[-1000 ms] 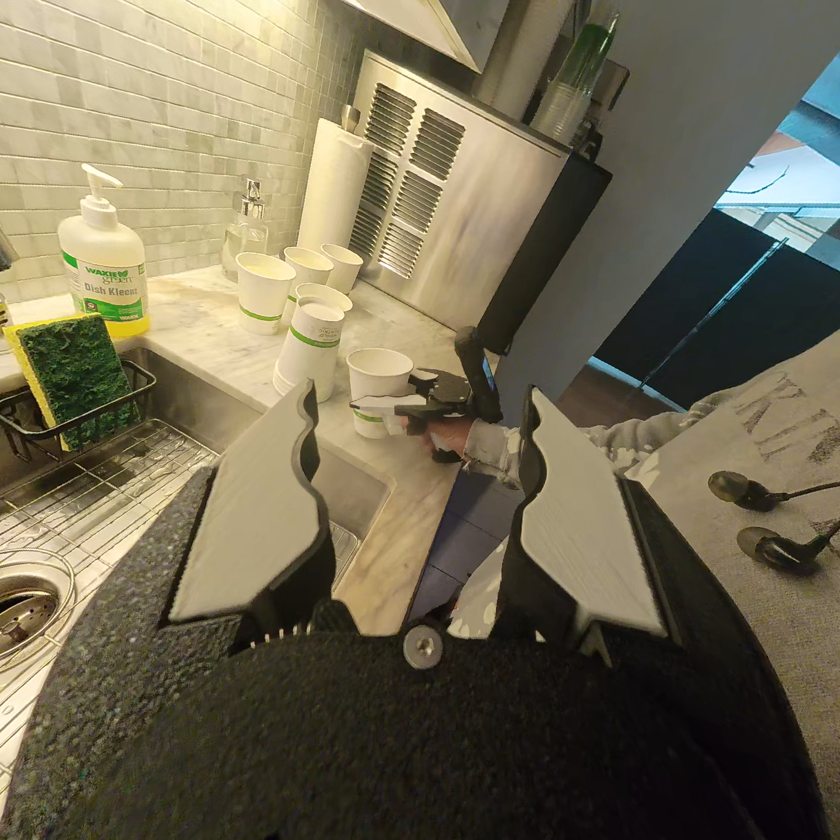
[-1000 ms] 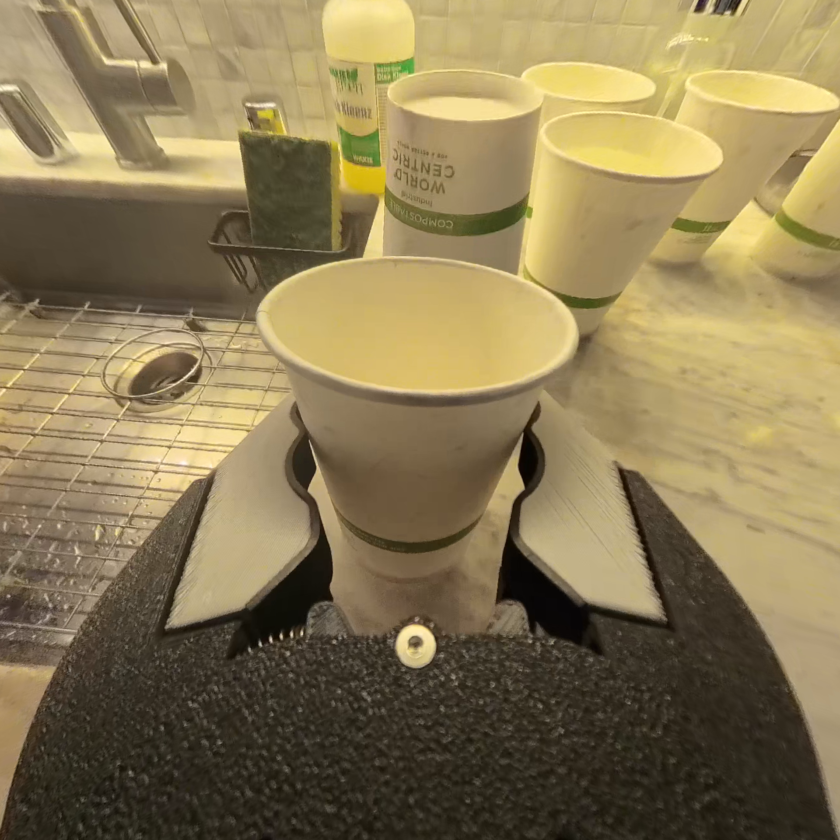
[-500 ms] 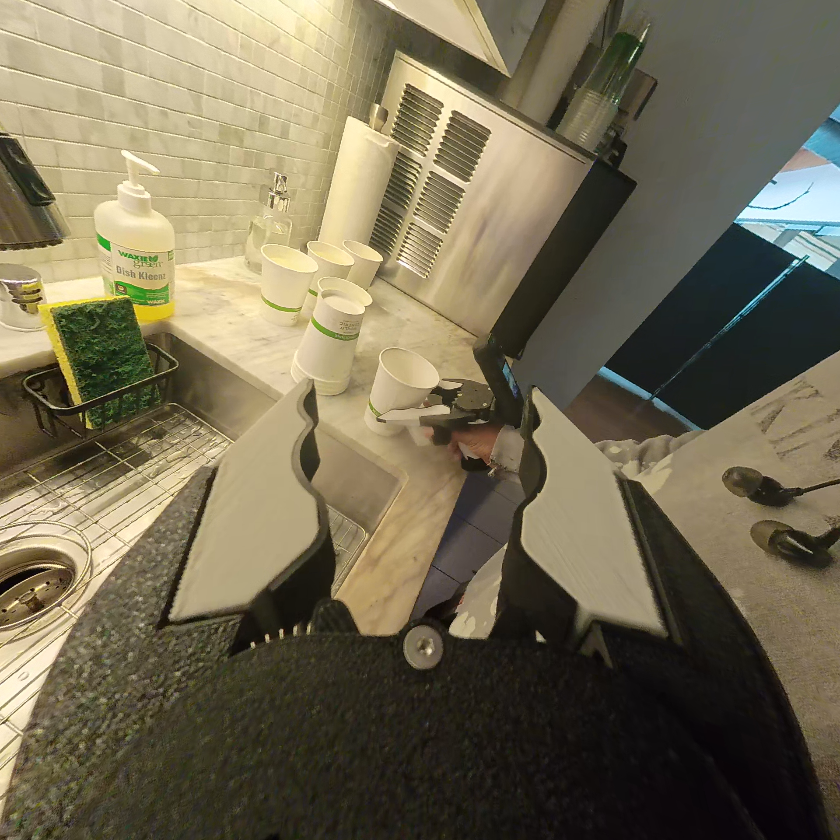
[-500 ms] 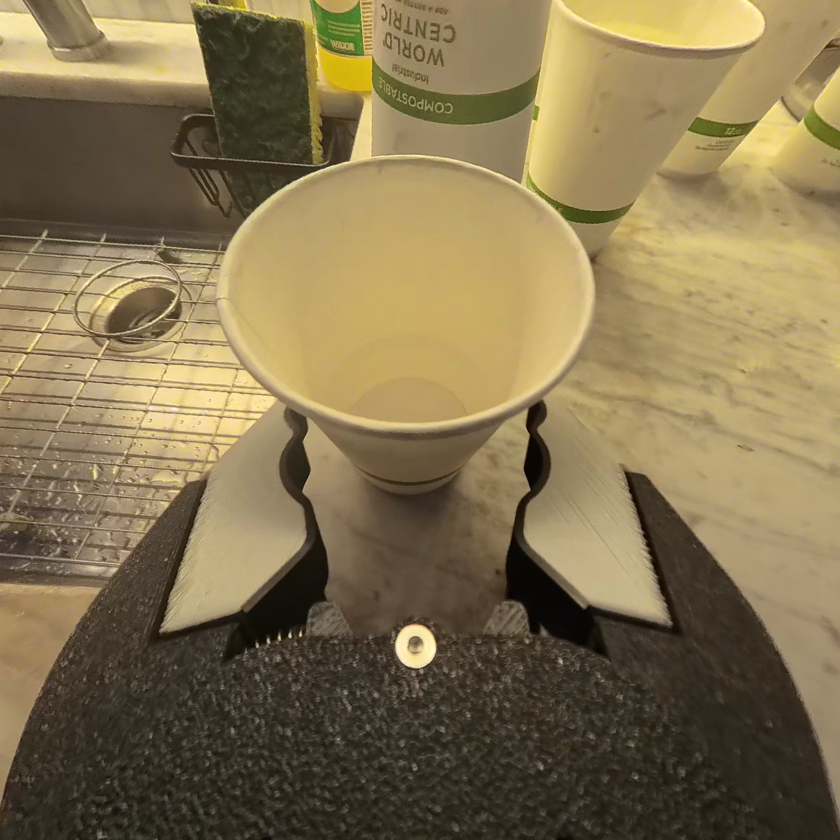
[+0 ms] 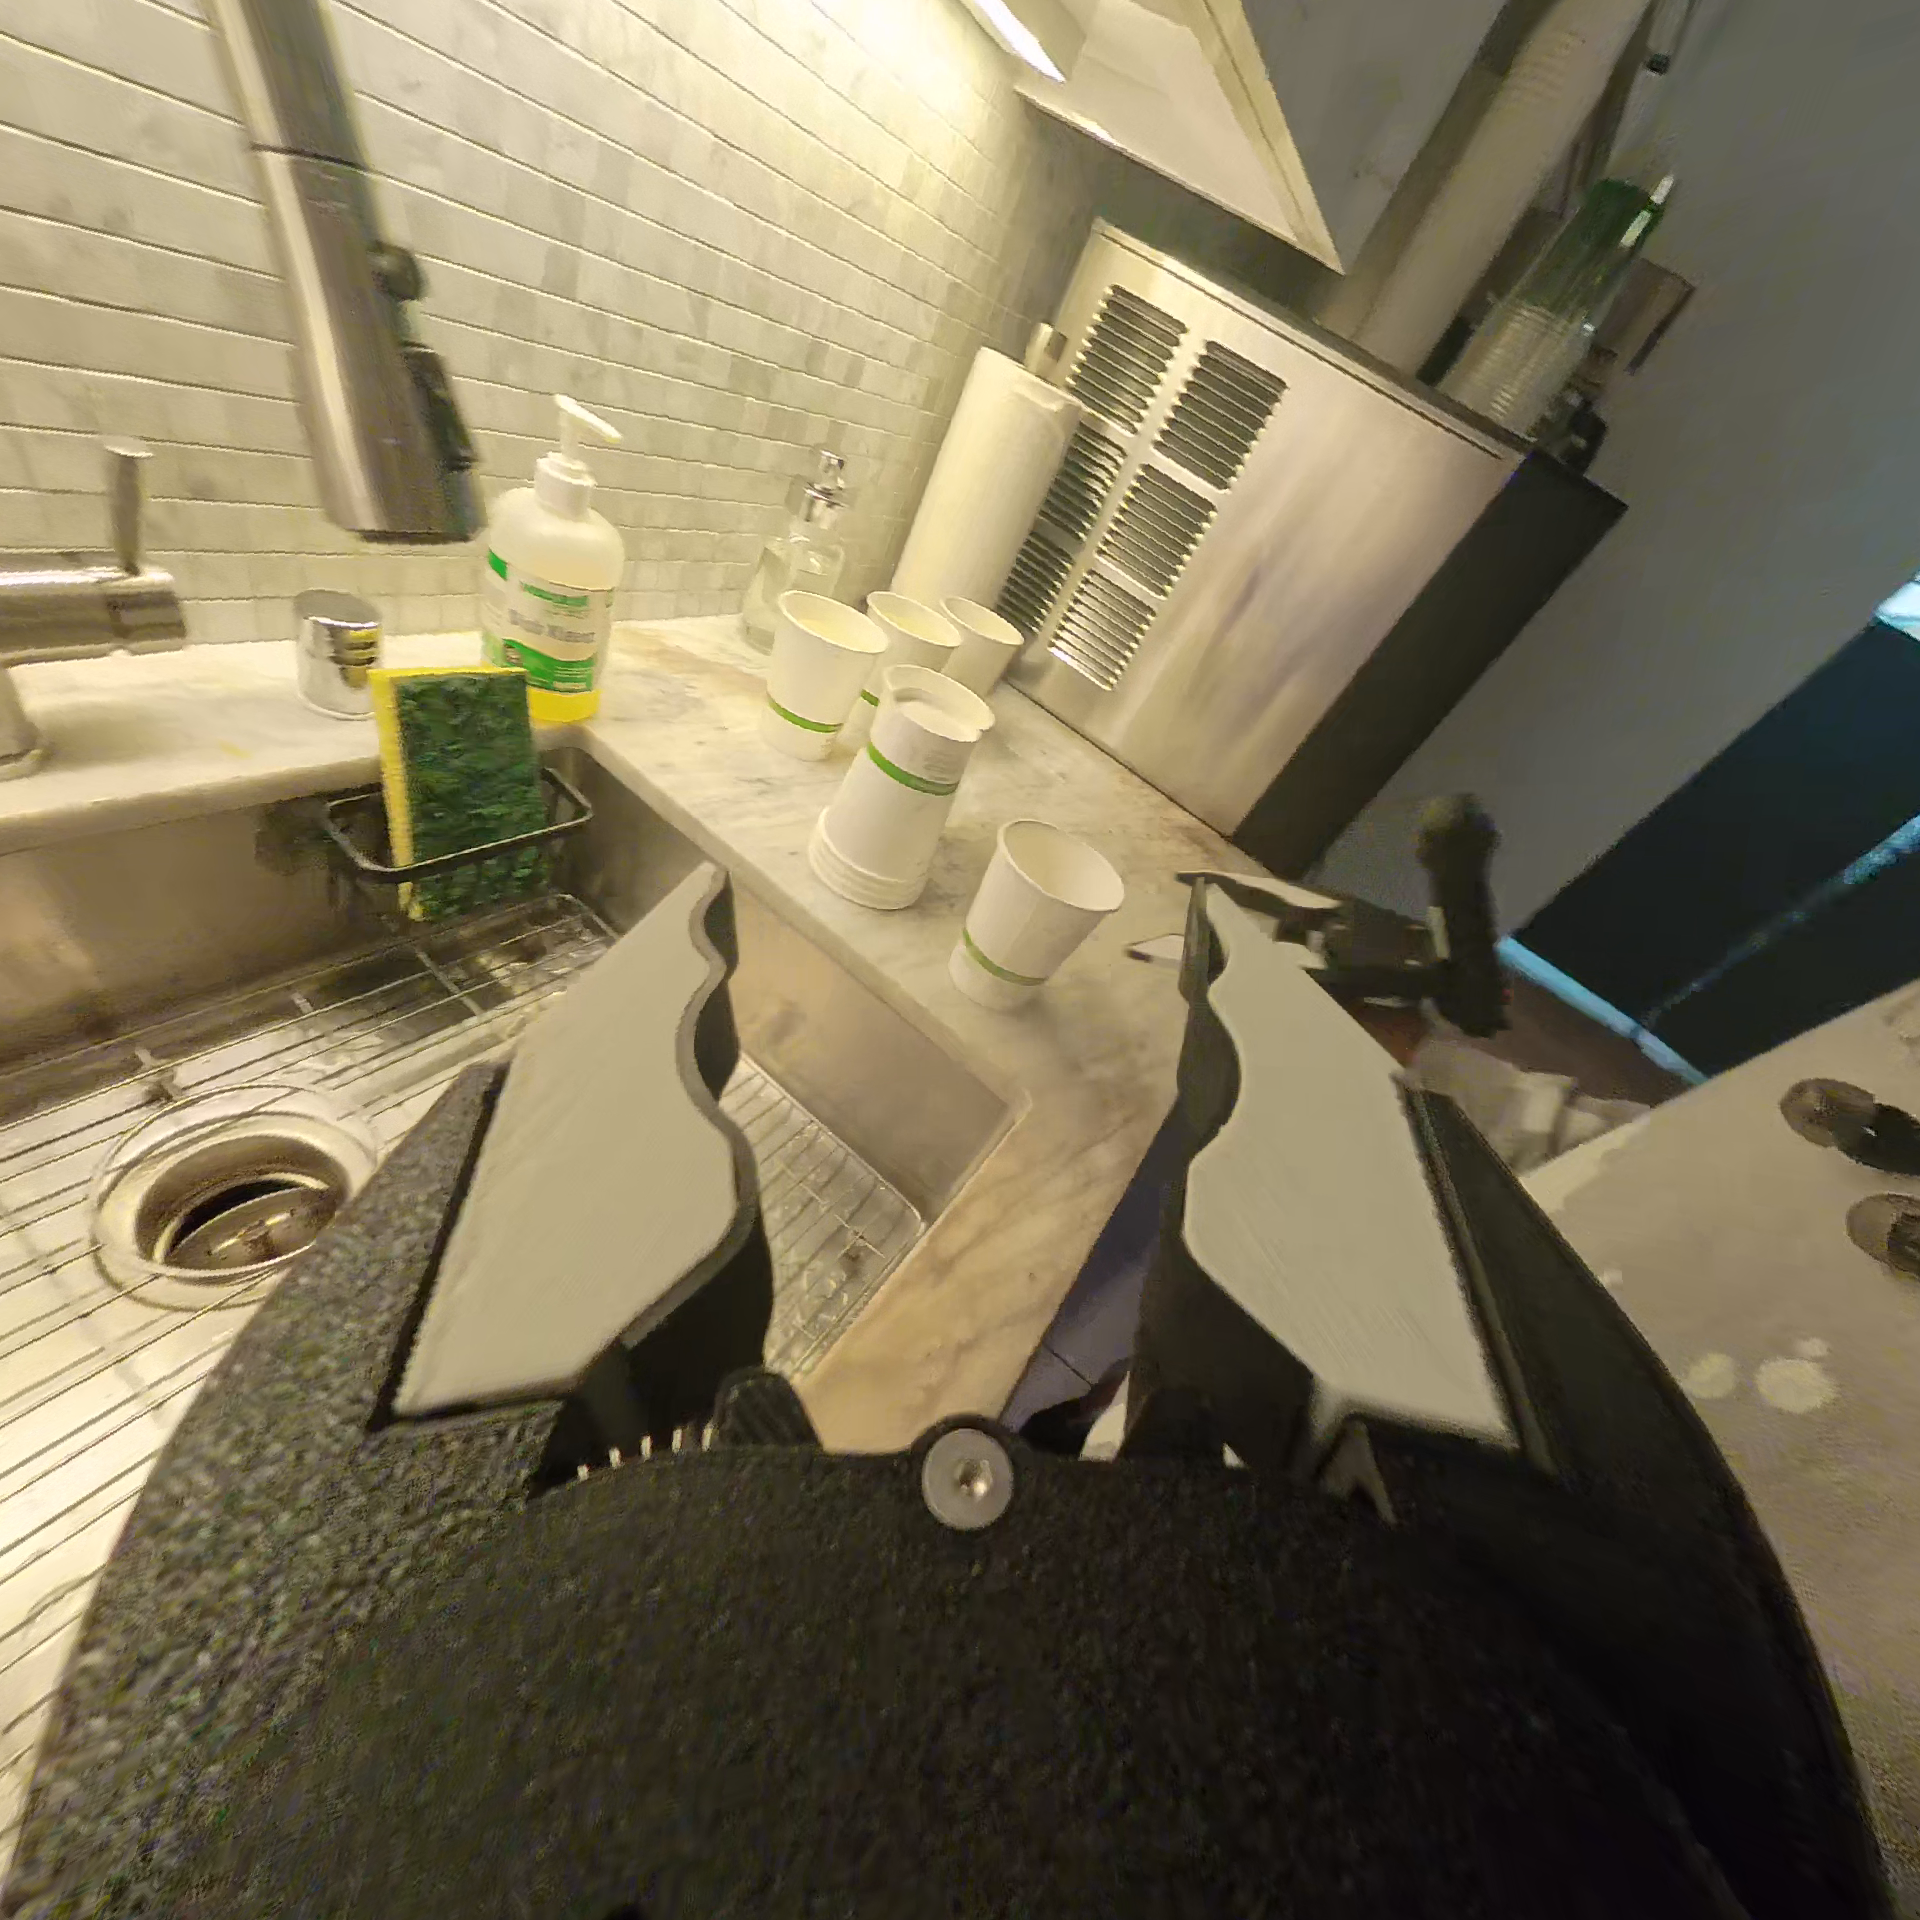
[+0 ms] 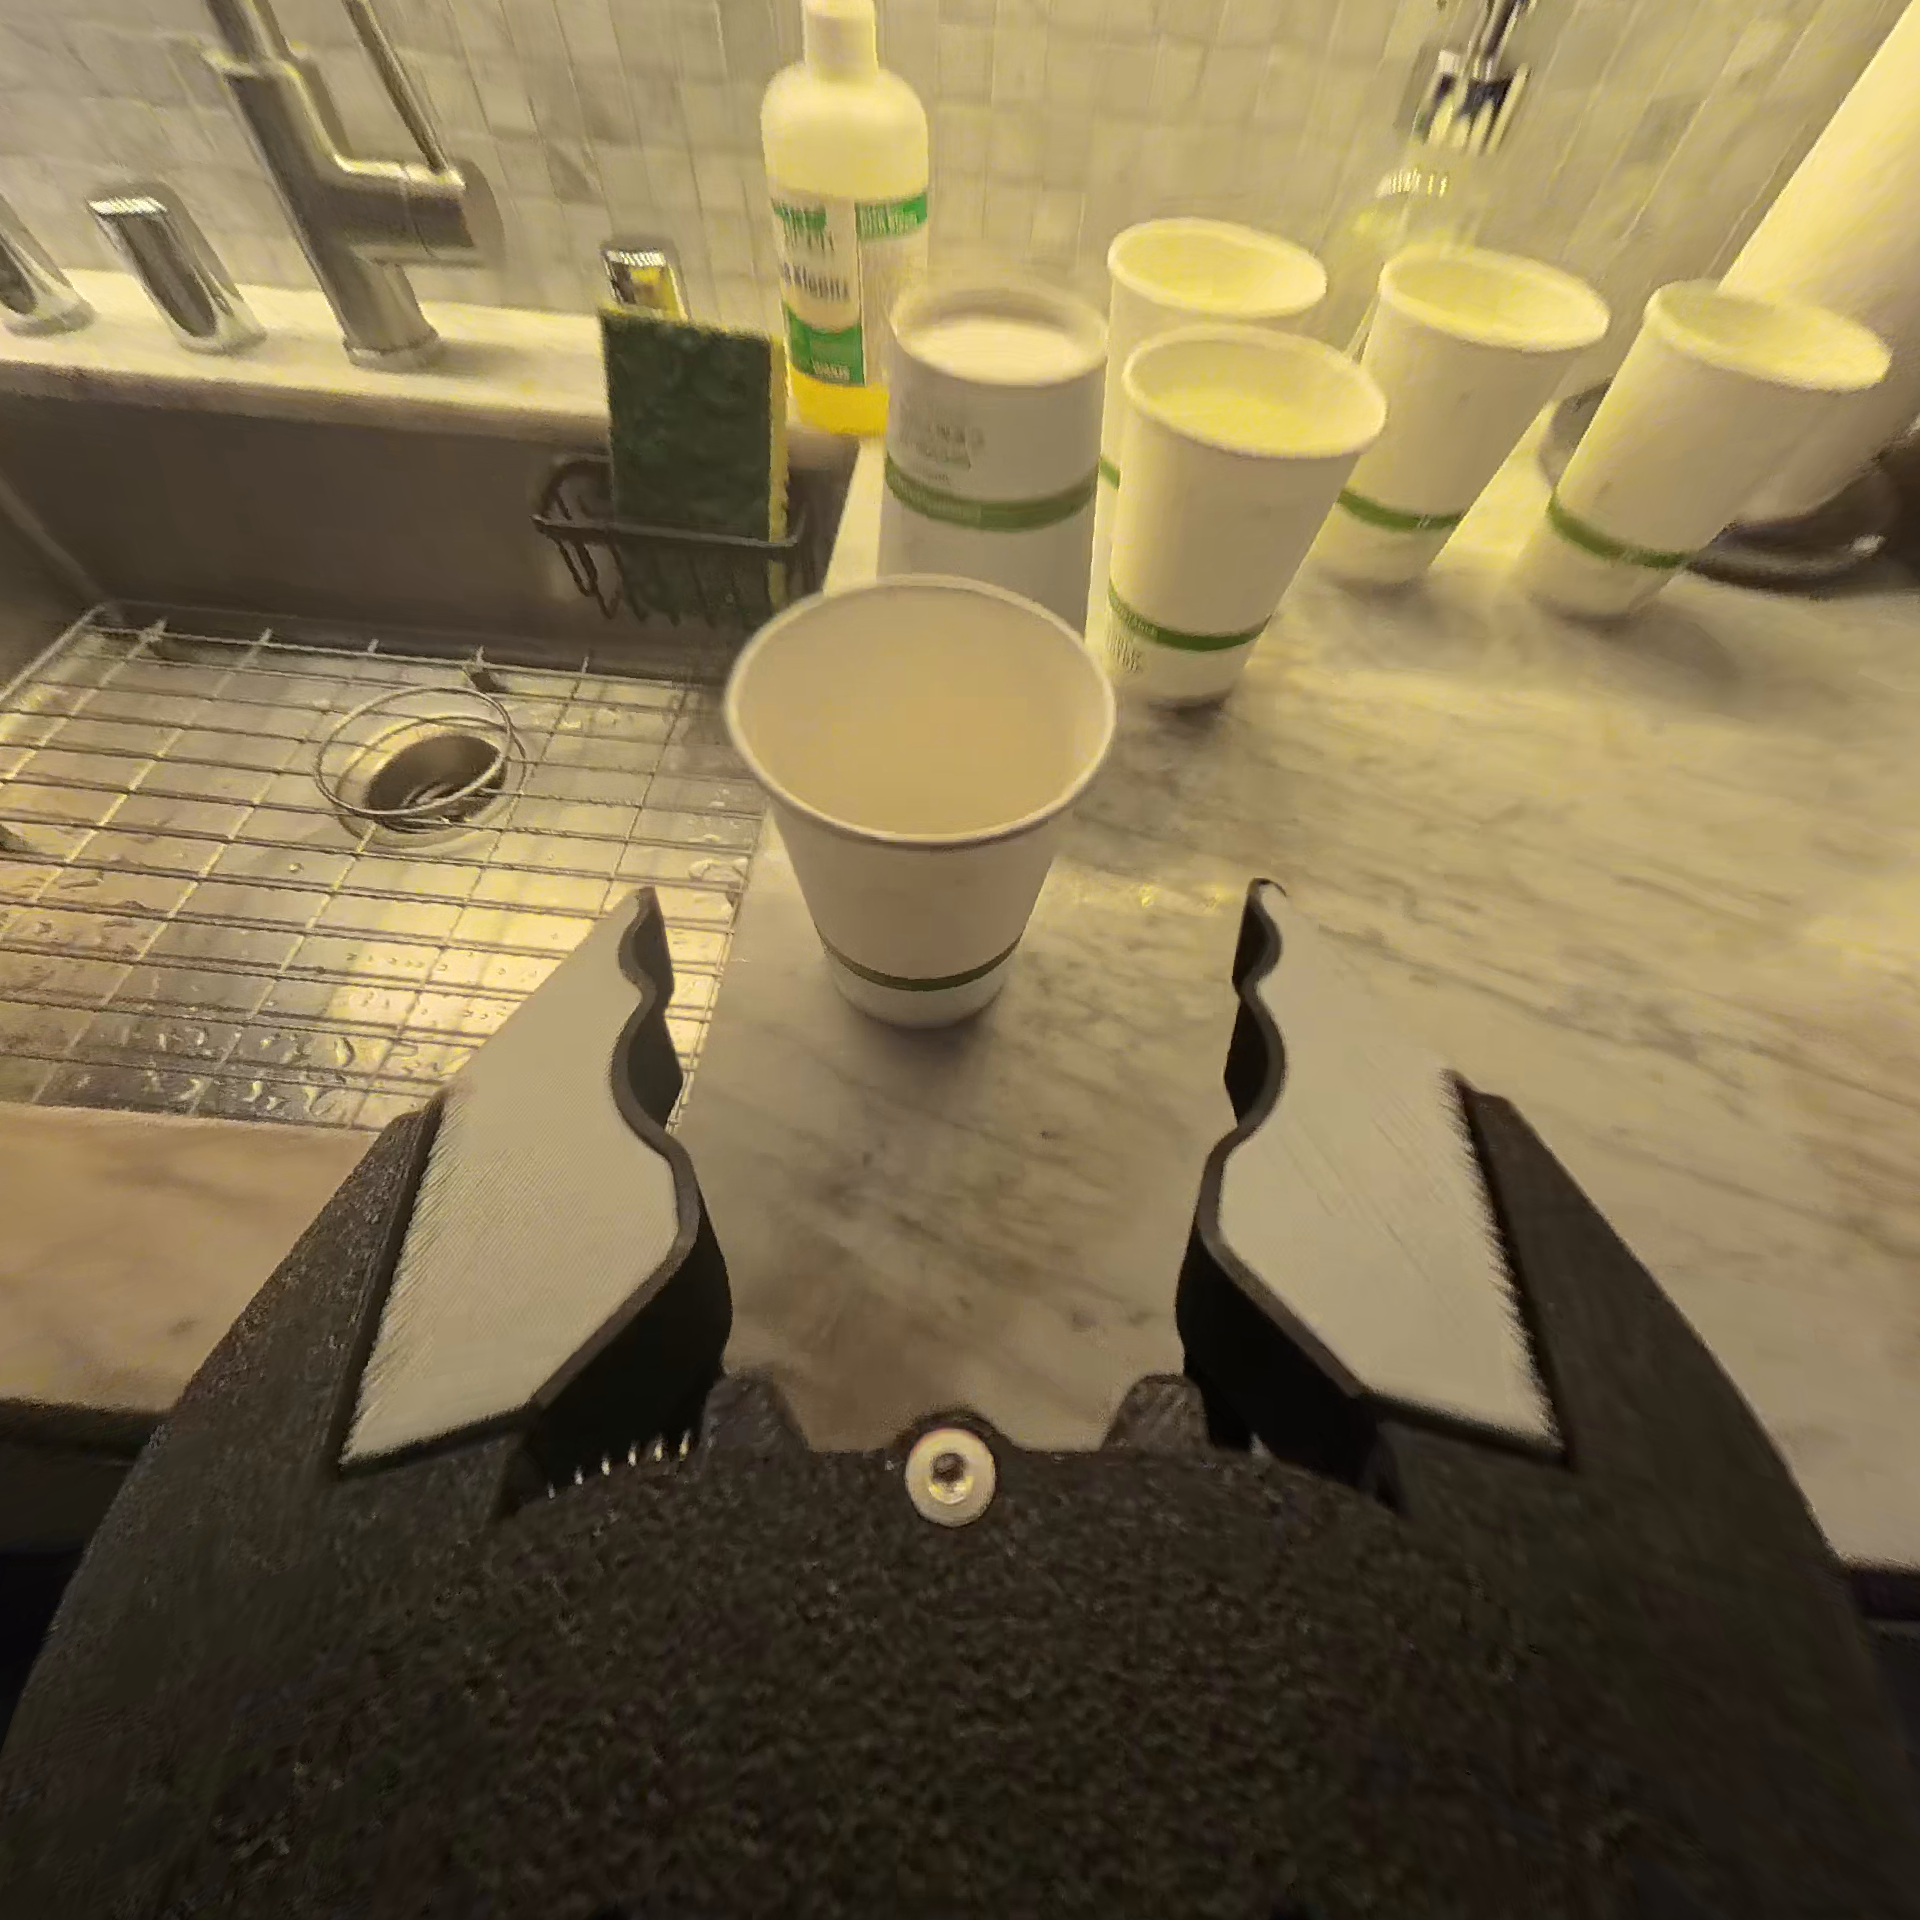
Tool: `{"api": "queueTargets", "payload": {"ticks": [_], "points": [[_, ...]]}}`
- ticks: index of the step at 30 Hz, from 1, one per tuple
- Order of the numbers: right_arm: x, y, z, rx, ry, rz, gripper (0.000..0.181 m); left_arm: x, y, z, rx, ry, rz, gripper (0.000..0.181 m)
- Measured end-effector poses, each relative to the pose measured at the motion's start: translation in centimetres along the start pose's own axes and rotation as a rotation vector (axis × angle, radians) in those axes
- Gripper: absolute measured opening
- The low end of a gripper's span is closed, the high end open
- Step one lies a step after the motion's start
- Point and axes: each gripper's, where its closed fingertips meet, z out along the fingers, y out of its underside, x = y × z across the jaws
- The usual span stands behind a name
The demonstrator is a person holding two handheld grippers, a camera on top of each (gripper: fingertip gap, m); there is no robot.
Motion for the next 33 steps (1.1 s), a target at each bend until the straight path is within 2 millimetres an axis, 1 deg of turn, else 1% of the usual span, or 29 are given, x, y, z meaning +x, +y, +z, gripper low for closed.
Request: {"api": "queueTargets", "payload": {"ticks": [2, 4, 6, 8, 10, 11, 14, 17, 19, 21, 24, 26, 28, 30, 33], "points": [[-0.8, -1.8, -1.2, 0.025, -0.027, -0.037, 0.104, -1.4, -0.2, -1.1, 0.028, -0.063, -0.007, 0.084], [-2.3, -3.4, -1.5, 0.031, -0.079, -0.069, 0.096, -3.1, -0.8, -2.6, 0.064, -0.147, 0.001, 0.079], [-4.1, -5.1, -1.5, 0.057, -0.134, -0.108, 0.087, -5.2, -1.8, -4.8, 0.103, -0.254, 0.005, 0.078], [-6.3, -6.5, -1.1, 0.080, -0.195, -0.137, 0.076, -7.5, -3.2, -7.7, 0.150, -0.376, 0.016, 0.078], [-8.7, -7.2, -0.5, 0.089, -0.263, -0.166, 0.068, -9.6, -4.7, -11.3, 0.182, -0.508, 0.046, 0.079], [-9.8, -7.2, -0.1, 0.086, -0.294, -0.184, 0.067, -10.5, -5.4, -13.3, 0.188, -0.571, 0.064, 0.080], [-12.9, -6.6, 0.8, 0.065, -0.361, -0.251, 0.068, -12.9, -7.5, -20.1, 0.194, -0.740, 0.093, 0.079], [-15.3, -6.1, 1.2, 0.047, -0.428, -0.285, 0.068, -15.2, -9.0, -26.5, 0.144, -0.872, 0.083, 0.080], [-16.4, -5.9, 1.5, 0.040, -0.460, -0.296, 0.068, -16.8, -10.3, -30.0, 0.093, -0.940, 0.091, 0.079], [-17.2, -5.9, 1.7, 0.034, -0.478, -0.303, 0.068, -18.6, -11.6, -32.5, 0.027, -0.989, 0.112, 0.077], [-18.0, -6.1, 2.0, 0.036, -0.496, -0.302, 0.069, -21.8, -13.0, -34.4, -0.098, -1.017, 0.127, 0.077], [-18.4, -6.3, 2.0, 0.039, -0.507, -0.285, 0.072, -24.1, -13.1, -34.5, -0.198, -0.993, 0.113, 0.079], [-18.6, -6.3, 1.9, 0.038, -0.510, -0.269, 0.073, -26.5, -12.5, -34.2, -0.311, -0.963, 0.105, 0.082], [-18.4, -6.1, 1.8, 0.035, -0.495, -0.263, 0.073, -28.7, -11.2, -33.7, -0.442, -0.935, 0.081, 0.084], [-18.1, -5.7, 1.6, 0.024, -0.469, -0.248, 0.073, -31.5, -9.2, -32.8, -0.615, -0.892, 0.052, 0.088]]}}
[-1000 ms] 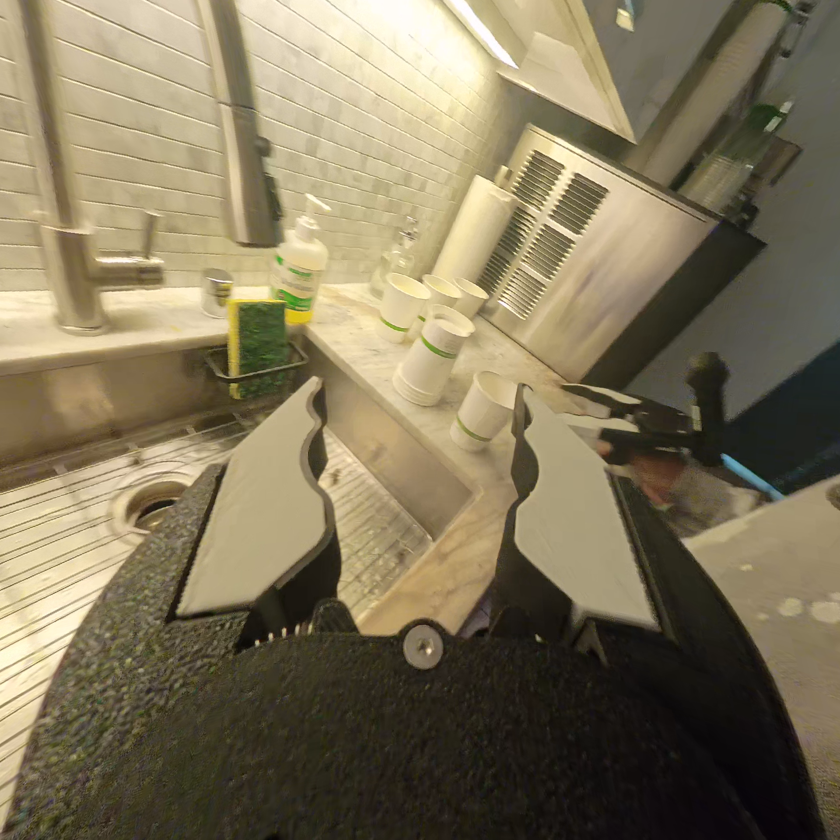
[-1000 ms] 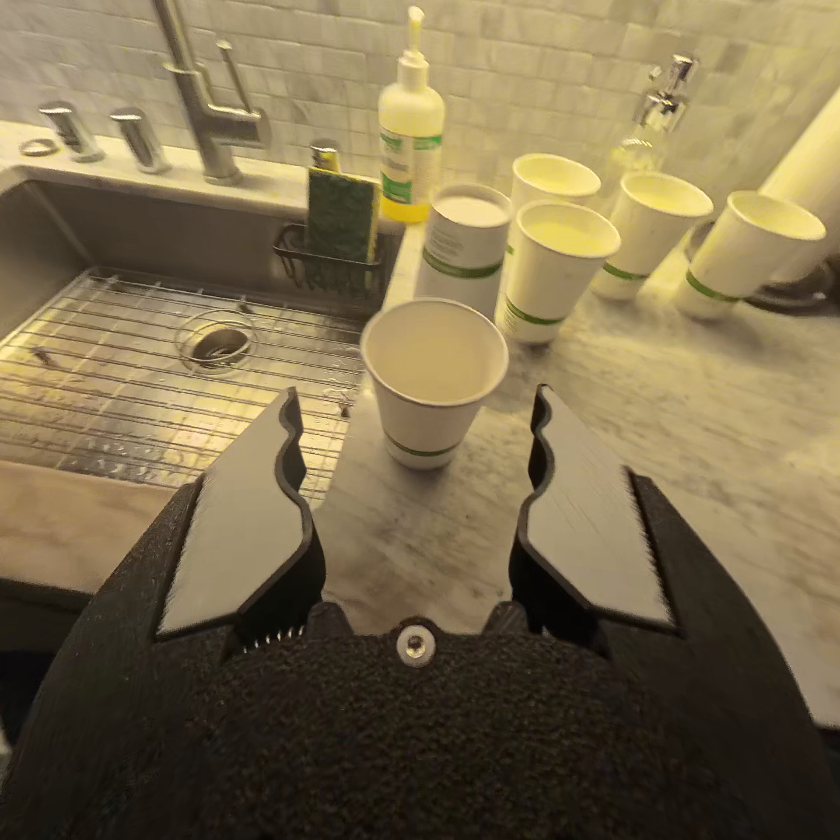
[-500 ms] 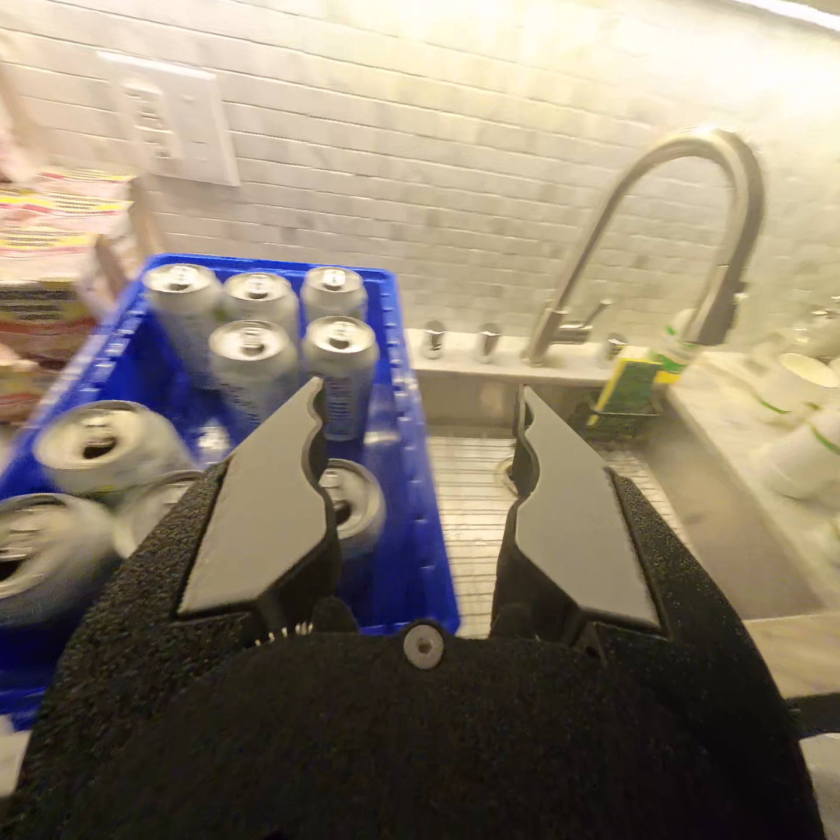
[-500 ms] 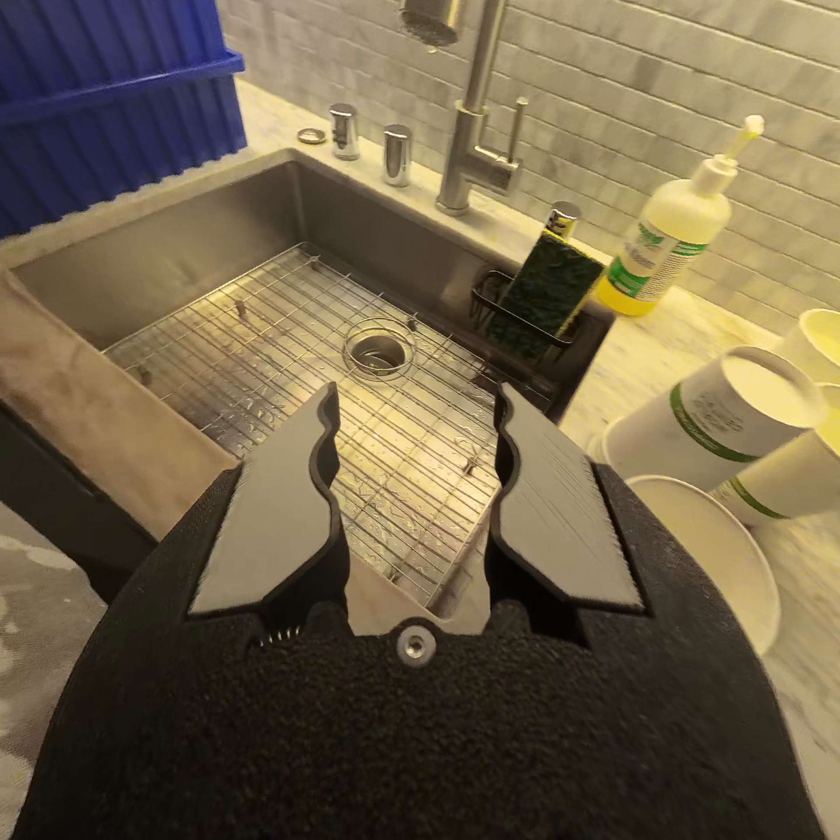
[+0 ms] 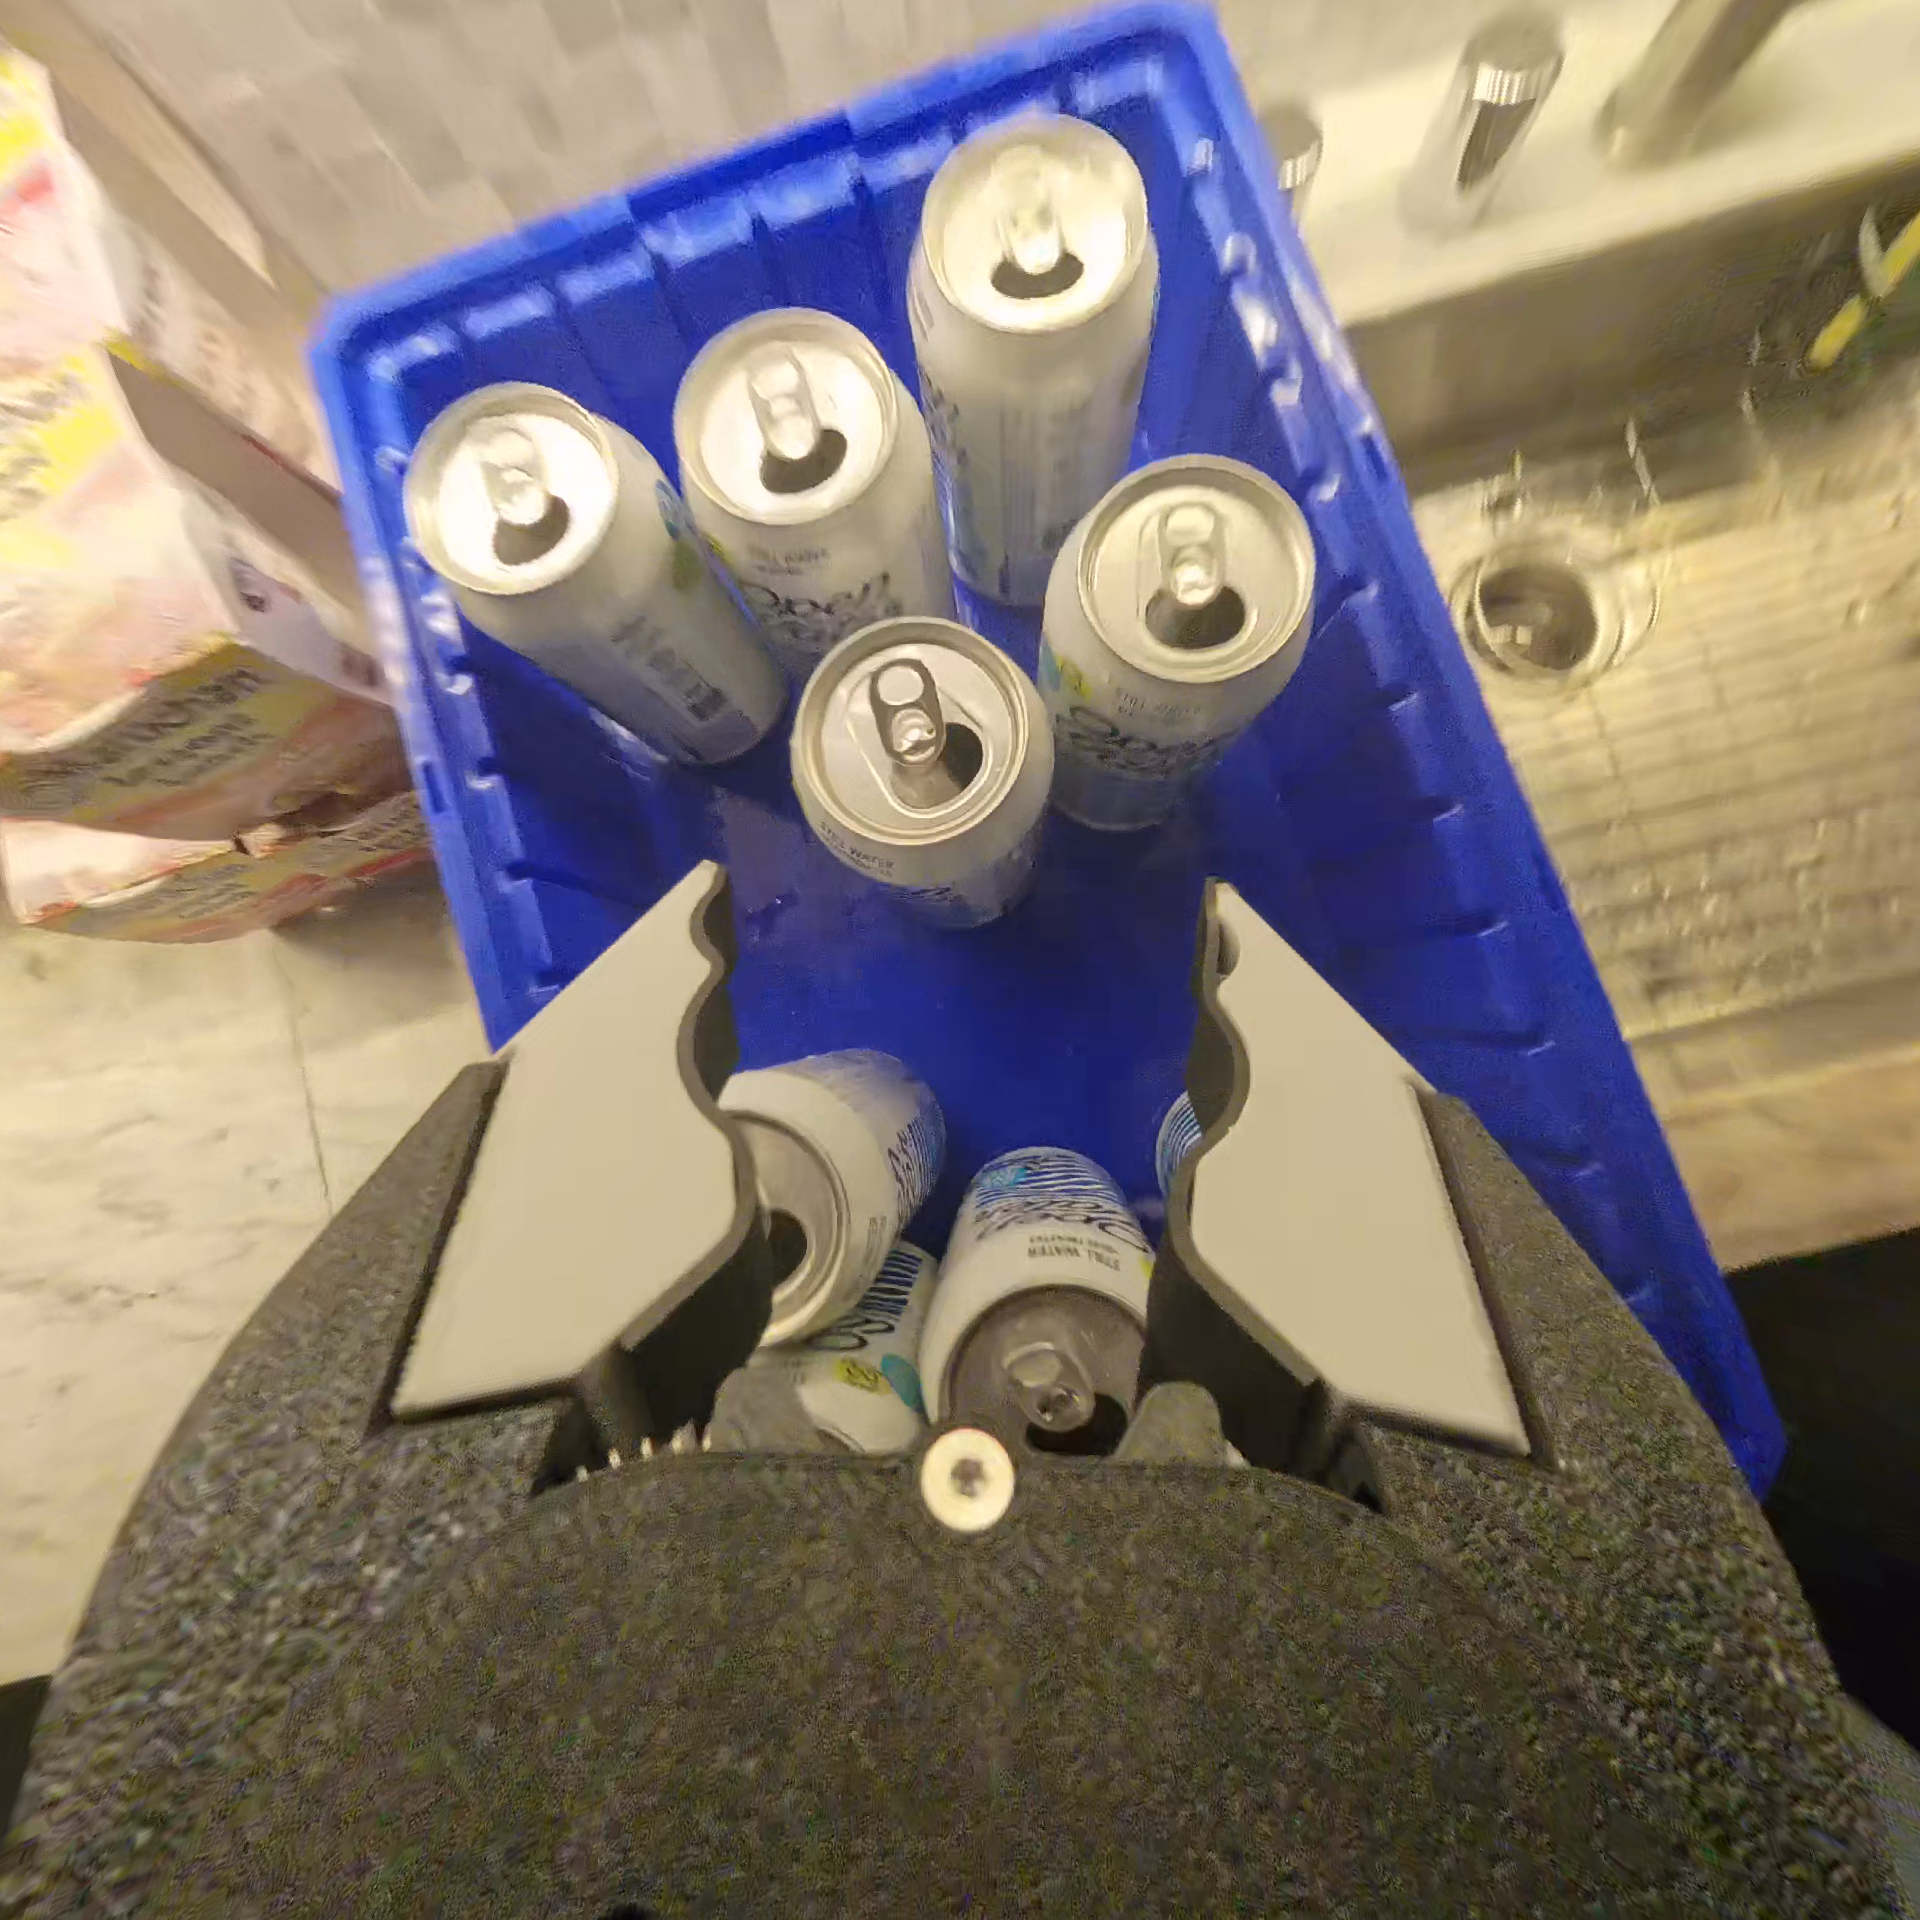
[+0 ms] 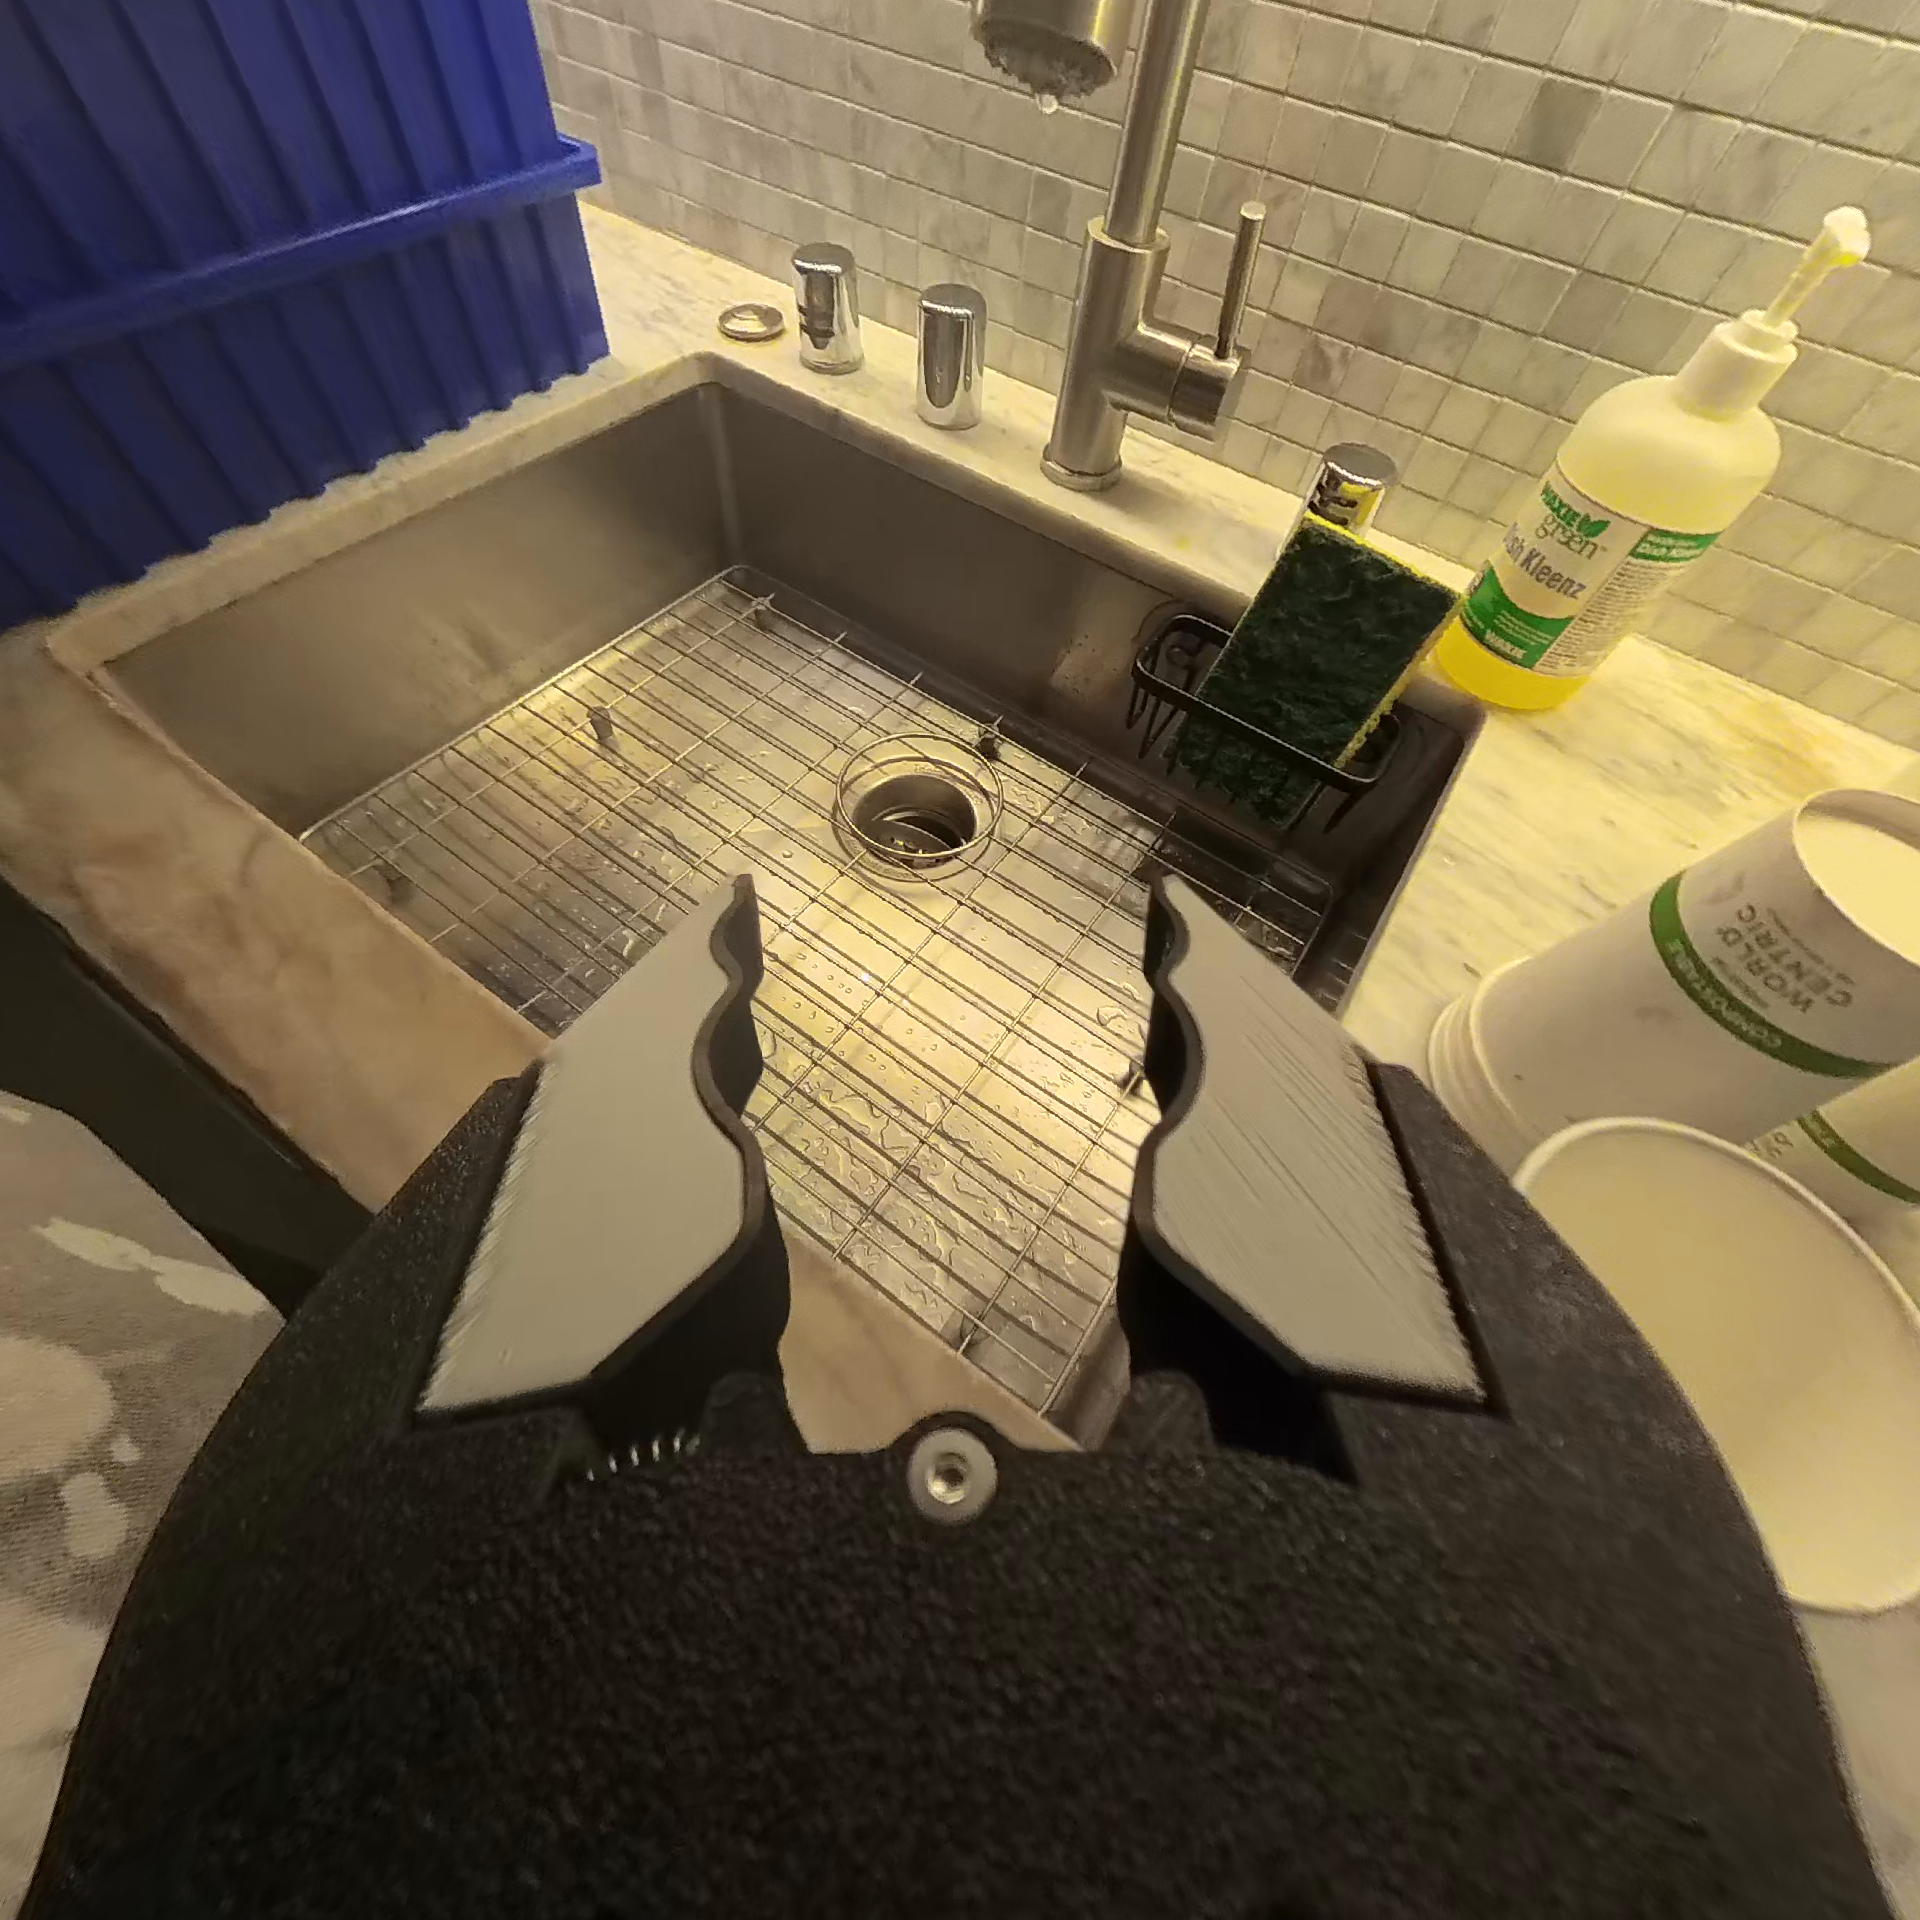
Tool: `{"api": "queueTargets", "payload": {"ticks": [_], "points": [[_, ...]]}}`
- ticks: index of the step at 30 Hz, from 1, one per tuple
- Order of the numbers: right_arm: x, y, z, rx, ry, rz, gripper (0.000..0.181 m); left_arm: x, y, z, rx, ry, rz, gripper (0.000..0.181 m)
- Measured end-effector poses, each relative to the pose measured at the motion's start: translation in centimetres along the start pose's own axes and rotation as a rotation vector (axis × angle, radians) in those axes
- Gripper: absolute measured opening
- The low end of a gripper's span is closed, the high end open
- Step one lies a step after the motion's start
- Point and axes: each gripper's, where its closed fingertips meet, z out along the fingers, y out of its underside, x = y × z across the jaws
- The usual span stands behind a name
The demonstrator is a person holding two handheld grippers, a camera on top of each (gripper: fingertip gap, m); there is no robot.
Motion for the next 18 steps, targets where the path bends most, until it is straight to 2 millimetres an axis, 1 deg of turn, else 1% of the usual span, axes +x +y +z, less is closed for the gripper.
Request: {"api": "queueTargets", "payload": {"ticks": [1, 4, 6, 9, 14, 18], "points": [[0.0, 0.2, -0.1, -0.005, 0.008, 0.007, 0.073, -0.1, 0.4, 1.1, -0.057, 0.016, 0.010, 0.091], [0.0, 1.1, -0.6, -0.025, 0.027, 0.027, 0.073, -0.9, 1.3, 4.1, -0.184, 0.020, 0.027, 0.093], [0.0, 1.5, -0.9, -0.032, 0.041, 0.042, 0.073, -0.9, 1.2, 5.6, -0.209, 0.038, 0.009, 0.090], [-0.2, 1.9, -1.2, -0.038, 0.042, 0.062, 0.074, -1.0, 1.2, 7.3, -0.242, 0.049, 0.021, 0.086], [-0.2, 2.0, -0.9, -0.050, 0.039, 0.051, 0.074, -0.8, 1.7, 8.9, -0.307, 0.056, 0.070, 0.080], [-0.2, 2.0, -0.6, -0.053, 0.037, 0.052, 0.074, -0.8, 1.8, 9.2, -0.305, 0.061, 0.084, 0.079]]}}
